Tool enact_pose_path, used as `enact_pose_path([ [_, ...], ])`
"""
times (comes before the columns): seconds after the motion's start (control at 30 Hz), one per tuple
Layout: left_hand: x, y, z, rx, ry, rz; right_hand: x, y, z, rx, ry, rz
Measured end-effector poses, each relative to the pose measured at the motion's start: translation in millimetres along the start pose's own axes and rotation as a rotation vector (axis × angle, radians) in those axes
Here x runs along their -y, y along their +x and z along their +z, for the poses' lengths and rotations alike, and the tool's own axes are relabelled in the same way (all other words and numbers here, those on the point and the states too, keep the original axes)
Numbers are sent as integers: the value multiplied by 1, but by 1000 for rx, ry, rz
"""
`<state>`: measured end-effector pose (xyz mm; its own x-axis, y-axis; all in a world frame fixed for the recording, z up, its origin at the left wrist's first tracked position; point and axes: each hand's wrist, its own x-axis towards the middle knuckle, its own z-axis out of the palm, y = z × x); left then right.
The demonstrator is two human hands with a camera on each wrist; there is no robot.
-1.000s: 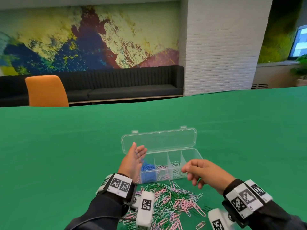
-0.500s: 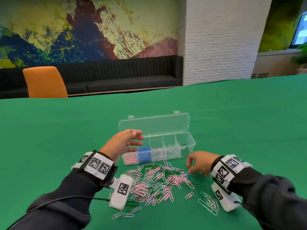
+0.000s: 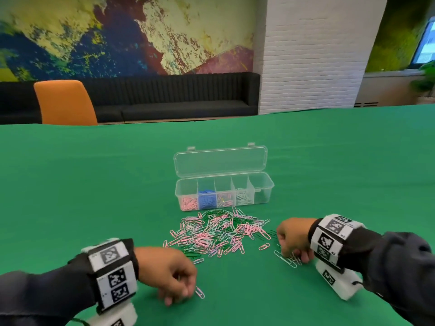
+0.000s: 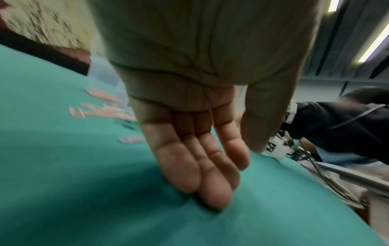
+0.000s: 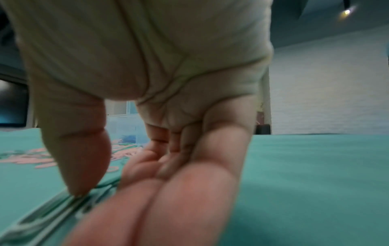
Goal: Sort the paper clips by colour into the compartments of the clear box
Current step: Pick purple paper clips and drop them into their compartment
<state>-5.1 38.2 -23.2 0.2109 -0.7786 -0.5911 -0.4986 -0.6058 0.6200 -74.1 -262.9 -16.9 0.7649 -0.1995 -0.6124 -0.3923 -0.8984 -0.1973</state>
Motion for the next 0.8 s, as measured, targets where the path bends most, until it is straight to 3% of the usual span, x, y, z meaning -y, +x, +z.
enact_pose_path([
  [0.07, -4, 14, 7, 51, -20, 7, 11, 4, 3, 22, 108, -33],
  [0.17, -10, 38, 3, 1, -87, 27, 35, 14, 6, 58, 307, -142],
  [0.3, -17, 51, -23, -235, -154, 70, 53, 25, -4, 77, 497, -357],
  [0.4, -8, 39, -41, -412, -330, 135, 42, 19, -22, 27, 557, -401],
  [0.47, 3, 26, -49, -534, -498, 180, 30, 16, -22, 145, 512, -397],
  [0.57, 22, 11, -55, -728, -852, 265, 24, 17, -1, 469, 350, -352],
  [0.63, 35, 8, -55, -856, -1102, 311, 30, 23, 10, 561, 309, -355],
  [0.7, 45, 10, -53, -944, -1324, 326, 40, 30, 11, 522, 420, -393],
  [0.8, 48, 20, -51, -974, -1506, 333, 54, 42, -1, 271, 558, -462],
])
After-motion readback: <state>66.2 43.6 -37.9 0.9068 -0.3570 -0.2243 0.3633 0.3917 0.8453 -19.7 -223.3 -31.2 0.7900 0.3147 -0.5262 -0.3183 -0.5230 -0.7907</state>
